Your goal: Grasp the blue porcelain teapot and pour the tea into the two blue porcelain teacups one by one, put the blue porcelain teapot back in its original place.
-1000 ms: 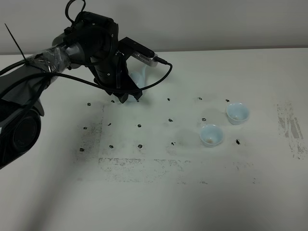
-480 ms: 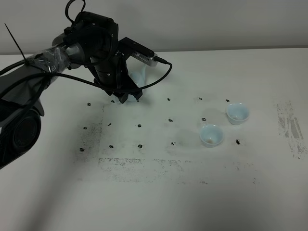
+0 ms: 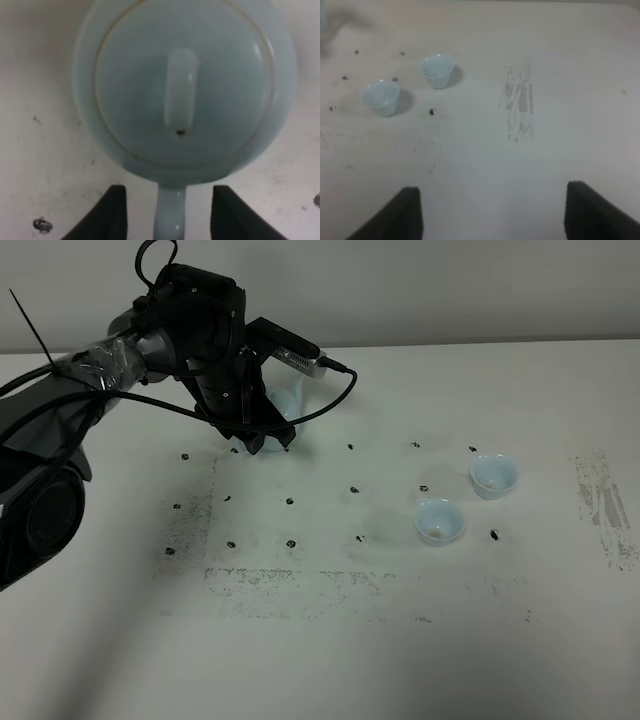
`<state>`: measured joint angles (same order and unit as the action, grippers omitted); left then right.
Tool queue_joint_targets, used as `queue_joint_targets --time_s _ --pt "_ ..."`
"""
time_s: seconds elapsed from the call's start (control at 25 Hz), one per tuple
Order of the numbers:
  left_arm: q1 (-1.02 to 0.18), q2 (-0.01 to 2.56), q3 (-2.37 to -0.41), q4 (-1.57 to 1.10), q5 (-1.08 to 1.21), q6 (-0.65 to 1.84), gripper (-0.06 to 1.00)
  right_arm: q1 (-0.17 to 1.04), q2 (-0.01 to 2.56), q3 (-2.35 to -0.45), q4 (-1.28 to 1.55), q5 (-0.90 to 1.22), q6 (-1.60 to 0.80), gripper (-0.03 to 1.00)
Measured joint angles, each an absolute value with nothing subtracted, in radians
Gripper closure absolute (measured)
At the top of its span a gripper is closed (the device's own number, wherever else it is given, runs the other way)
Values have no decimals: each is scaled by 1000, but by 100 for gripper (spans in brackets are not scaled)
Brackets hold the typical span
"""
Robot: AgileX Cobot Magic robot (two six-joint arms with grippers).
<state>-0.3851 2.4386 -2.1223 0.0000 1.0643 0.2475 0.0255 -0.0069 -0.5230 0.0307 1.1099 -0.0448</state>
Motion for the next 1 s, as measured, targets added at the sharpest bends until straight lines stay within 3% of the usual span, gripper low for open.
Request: queue_joint_targets --time_s 0.36,1.0 --pt "-385 2439 -2122 0 1064 229 59 26 -7 -523 31 1110 -45 39" --pt "-385 2439 -2122 0 1070 219 88 26 -7 -523 31 1110 -45 39"
